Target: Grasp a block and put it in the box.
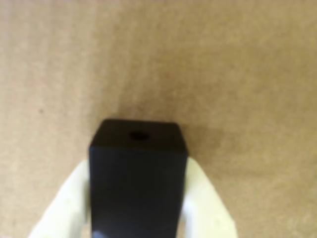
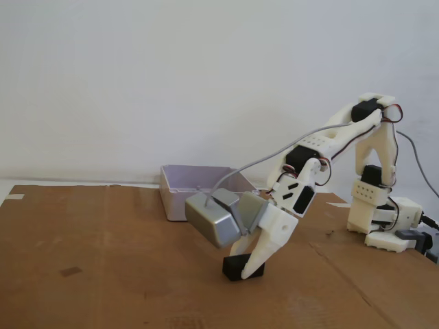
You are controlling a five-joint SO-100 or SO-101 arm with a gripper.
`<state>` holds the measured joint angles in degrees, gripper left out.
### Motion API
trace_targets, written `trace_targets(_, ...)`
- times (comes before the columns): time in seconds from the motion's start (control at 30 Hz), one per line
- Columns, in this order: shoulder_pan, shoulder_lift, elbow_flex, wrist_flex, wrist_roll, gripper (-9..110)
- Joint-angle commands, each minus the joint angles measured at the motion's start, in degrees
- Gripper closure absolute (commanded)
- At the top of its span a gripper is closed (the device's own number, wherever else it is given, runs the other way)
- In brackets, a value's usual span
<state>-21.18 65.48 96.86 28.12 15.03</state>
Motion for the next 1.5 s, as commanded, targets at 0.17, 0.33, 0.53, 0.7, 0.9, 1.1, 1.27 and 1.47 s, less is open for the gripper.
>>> trace_targets(0.17,0.53,3.87,-6.15,-1.76,0.0,102)
trace_targets(0.33,0.88,6.94,-6.15,-1.58,-0.09,102)
trace_targets(0.53,1.93,11.34,-6.06,-1.58,-0.18,102)
trace_targets(0.7,3.16,15.73,-6.06,-1.58,-0.18,102)
trace_targets(0.9,5.1,20.65,-5.36,-1.49,-0.18,102)
trace_targets(1.1,8.79,24.26,-5.27,-1.49,-0.18,102)
trace_targets(1.27,12.66,26.63,-5.27,-1.49,-0.18,102)
trace_targets(1.47,18.72,28.48,-5.36,-1.49,-0.18,102)
